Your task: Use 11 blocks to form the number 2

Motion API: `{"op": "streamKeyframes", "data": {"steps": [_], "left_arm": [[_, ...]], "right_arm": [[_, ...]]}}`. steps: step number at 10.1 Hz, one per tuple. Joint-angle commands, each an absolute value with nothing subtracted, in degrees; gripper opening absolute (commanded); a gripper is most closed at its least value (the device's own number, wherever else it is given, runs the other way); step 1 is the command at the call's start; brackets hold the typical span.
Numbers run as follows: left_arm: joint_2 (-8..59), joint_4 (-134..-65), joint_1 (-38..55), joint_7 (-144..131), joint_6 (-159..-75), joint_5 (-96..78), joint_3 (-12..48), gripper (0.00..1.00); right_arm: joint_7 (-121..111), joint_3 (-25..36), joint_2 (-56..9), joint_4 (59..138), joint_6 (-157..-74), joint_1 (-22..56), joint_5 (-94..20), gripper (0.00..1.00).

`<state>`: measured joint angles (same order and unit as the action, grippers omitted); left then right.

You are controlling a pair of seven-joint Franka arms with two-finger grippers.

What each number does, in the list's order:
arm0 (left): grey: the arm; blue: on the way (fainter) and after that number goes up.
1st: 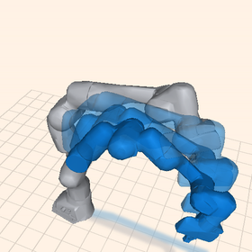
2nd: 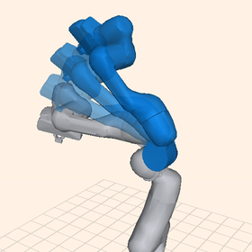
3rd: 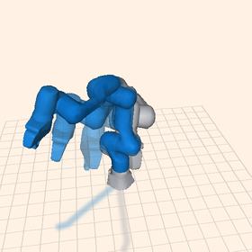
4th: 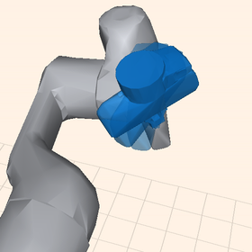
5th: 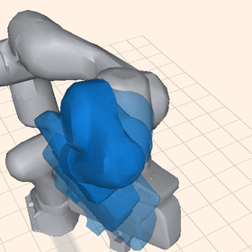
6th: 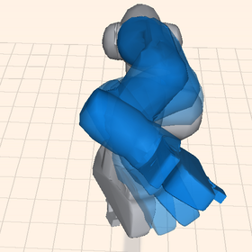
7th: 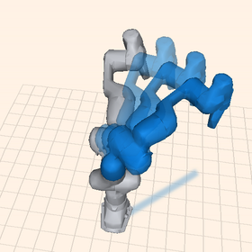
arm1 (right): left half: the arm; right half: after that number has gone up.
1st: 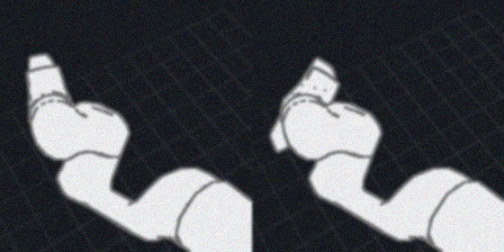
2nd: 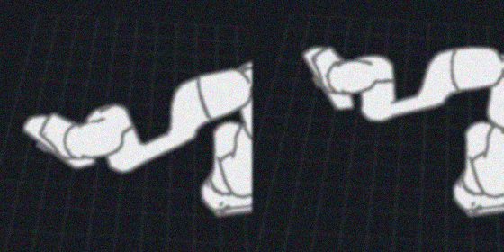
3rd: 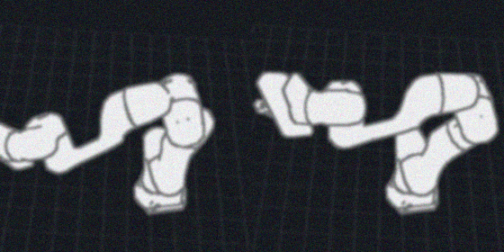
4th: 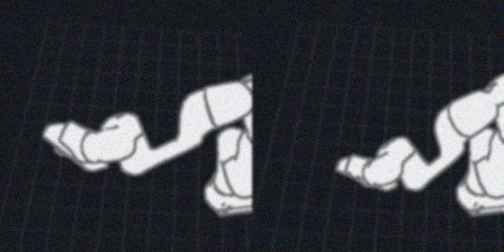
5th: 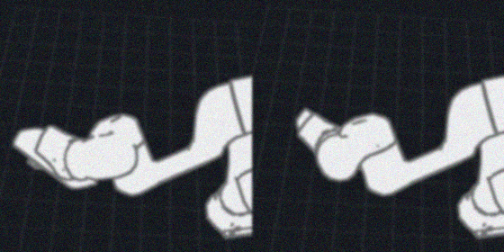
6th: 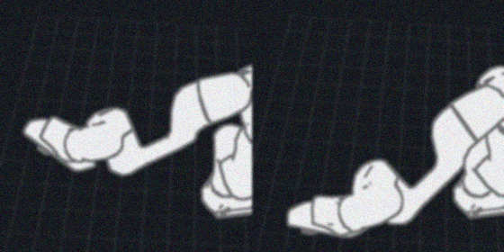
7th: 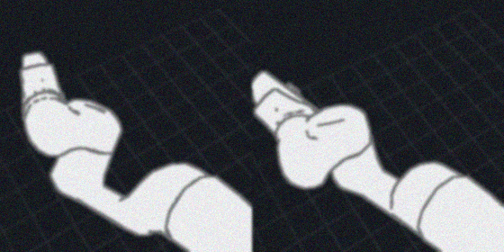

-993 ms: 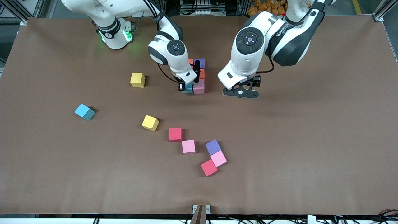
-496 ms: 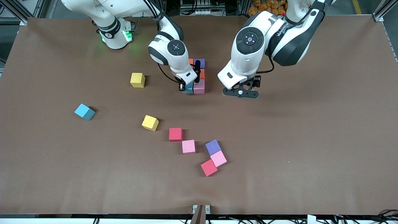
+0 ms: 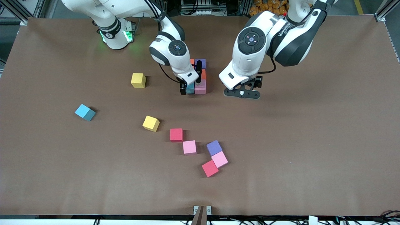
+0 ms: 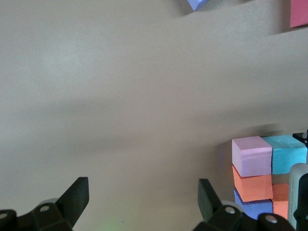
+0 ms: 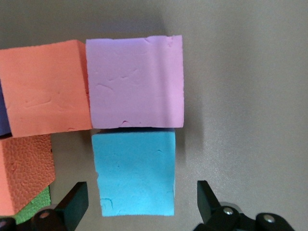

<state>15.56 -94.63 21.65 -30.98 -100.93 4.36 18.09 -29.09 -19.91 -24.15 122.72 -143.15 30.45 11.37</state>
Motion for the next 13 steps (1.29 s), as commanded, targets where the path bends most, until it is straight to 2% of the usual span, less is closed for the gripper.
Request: {"op": "streamKeyframes", "data": {"steps": [1,3,5,7,9,13], "left_arm": [[15.73,-93.60,20.92,-29.62,-99.67,3.08,18.28,1.00],[15.73,-93.52,20.83,-29.62,-99.67,1.77,18.19,1.00],[16.69,-93.16,19.25,-29.62,-100.36,1.14,18.19,1.00],[21.25,-89.58,19.34,-29.53,-102.03,1.32,18.19,1.00],[26.87,-85.53,19.60,-27.00,-107.80,1.41,18.19,1.00],[34.09,-84.64,21.00,-26.18,-124.68,1.67,18.19,1.00]], "right_arm": [[-29.44,-19.86,-23.73,121.99,-142.56,30.85,10.20,1.00],[-29.44,-19.86,-22.25,121.99,-141.69,30.24,9.59,1.00],[-29.44,-19.78,-19.00,121.99,-137.22,28.84,4.42,1.00],[-30.05,-18.73,-17.75,119.11,-131.51,25.94,3.52,1.00],[-33.03,-16.27,-18.01,117.42,-129.99,22.61,3.60,1.00],[-44.36,-9.07,-19.33,116.98,-131.92,17.68,3.60,1.00]]}}
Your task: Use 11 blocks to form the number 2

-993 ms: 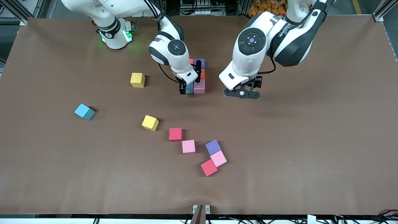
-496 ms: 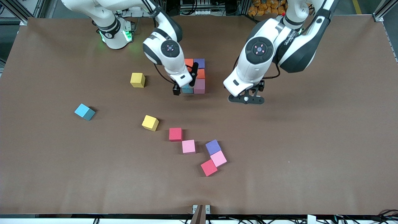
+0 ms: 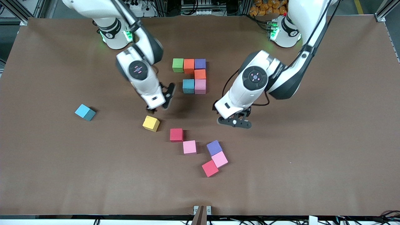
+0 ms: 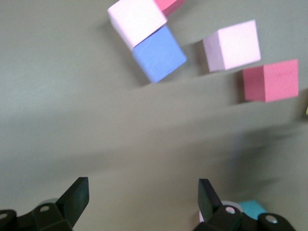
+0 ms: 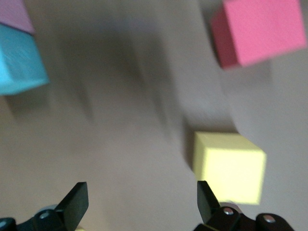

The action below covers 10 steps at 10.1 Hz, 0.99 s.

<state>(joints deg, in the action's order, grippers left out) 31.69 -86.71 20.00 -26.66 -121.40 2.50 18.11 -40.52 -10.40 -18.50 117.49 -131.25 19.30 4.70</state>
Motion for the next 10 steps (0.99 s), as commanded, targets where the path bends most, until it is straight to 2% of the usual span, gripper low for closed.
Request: {"op": "streamKeyframes", "data": {"steps": [1,6,8,9,10], "left_arm": [[34.88,-84.64,21.61,-26.37,-127.85,1.76,18.19,1.00],[40.93,-85.25,21.97,-31.45,-146.82,5.18,16.97,1.00],[45.51,-84.90,23.81,-34.69,-154.83,5.19,11.72,1.00],[46.05,-84.64,24.69,-39.85,-156.17,5.01,11.08,1.00],[46.32,-84.03,26.35,-46.60,-156.44,5.27,9.86,0.95]], "right_arm": [[-45.17,-8.53,-20.03,116.98,-133.58,16.71,3.60,1.00],[-48.43,-7.82,-23.90,116.55,-141.05,14.94,3.43,1.00],[-48.43,-7.74,-25.22,116.28,-142.55,14.94,3.43,1.00],[-48.34,-7.82,-25.57,116.19,-142.82,14.94,3.34,1.00],[-48.34,-7.74,-25.84,116.10,-143.26,15.03,1.69,1.00]]}}
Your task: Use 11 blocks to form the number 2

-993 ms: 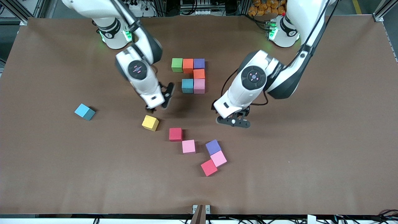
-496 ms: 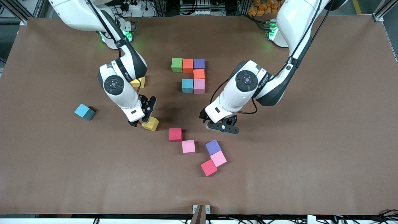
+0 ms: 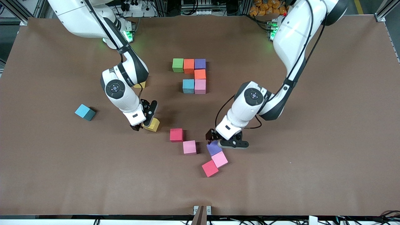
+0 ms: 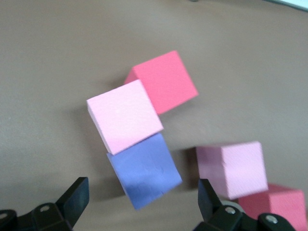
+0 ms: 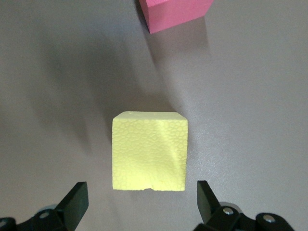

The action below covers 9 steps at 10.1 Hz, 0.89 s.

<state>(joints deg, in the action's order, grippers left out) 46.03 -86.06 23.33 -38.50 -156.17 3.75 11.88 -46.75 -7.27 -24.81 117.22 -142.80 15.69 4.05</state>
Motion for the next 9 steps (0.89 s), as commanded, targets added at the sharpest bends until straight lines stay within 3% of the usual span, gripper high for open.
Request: {"op": "streamKeyframes", "data": {"steps": [1,6,8,9], "left_arm": [[46.58,-83.85,28.89,-50.50,-158.10,5.01,6.89,0.95],[48.52,-82.53,31.12,-57.57,-159.79,5.54,5.27,0.98],[47.29,-82.27,30.94,-57.48,-155.69,5.97,4.58,0.98],[46.68,-82.18,31.29,-57.39,-153.48,6.67,3.61,0.98]], "right_arm": [[-48.69,-7.73,-26.19,116.19,-143.78,15.29,-0.51,1.00],[-49.75,-7.47,-26.63,116.19,-143.88,15.29,-0.53,1.00],[-49.92,-7.47,-26.98,116.19,-144.23,15.29,-0.53,1.00],[-51.05,-7.47,-27.07,116.19,-144.66,15.29,-0.53,0.88]]}}
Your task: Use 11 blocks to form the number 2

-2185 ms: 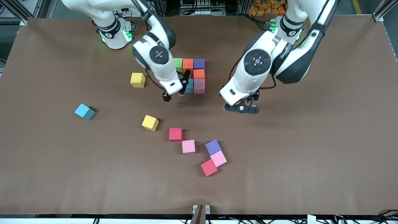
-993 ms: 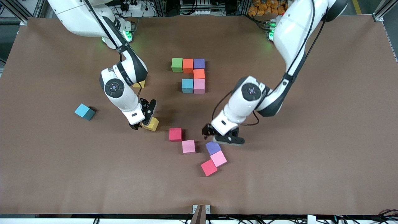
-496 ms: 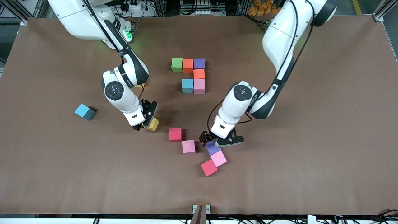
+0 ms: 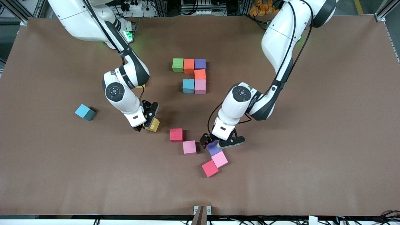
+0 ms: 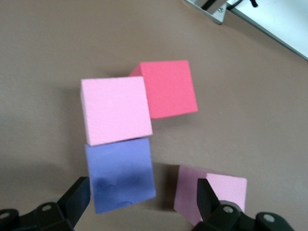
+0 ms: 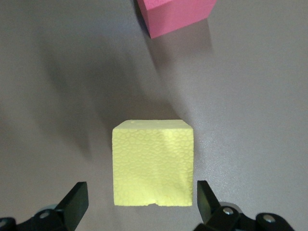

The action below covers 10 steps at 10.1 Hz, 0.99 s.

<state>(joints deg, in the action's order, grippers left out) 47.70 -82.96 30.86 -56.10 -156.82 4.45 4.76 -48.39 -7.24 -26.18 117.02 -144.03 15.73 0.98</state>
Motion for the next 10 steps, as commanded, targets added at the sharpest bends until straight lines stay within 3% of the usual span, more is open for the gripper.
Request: {"op": "streamKeyframes", "data": {"steps": [1,3,10], "left_arm": [[46.93,-82.18,31.38,-57.31,-153.37,7.98,3.60,1.00],[47.11,-82.44,30.77,-57.30,-153.37,12.46,3.69,1.00],[49.66,-82.00,31.20,-58.01,-155.30,11.34,3.95,1.00]], "right_arm": [[-51.50,-7.47,-27.16,116.19,-144.75,15.21,-0.53,0.49],[-52.29,-7.47,-27.25,116.19,-144.76,15.29,-0.53,0.02],[-54.14,-8.17,-24.35,116.80,-139.93,20.21,-0.70,0.00]]}}
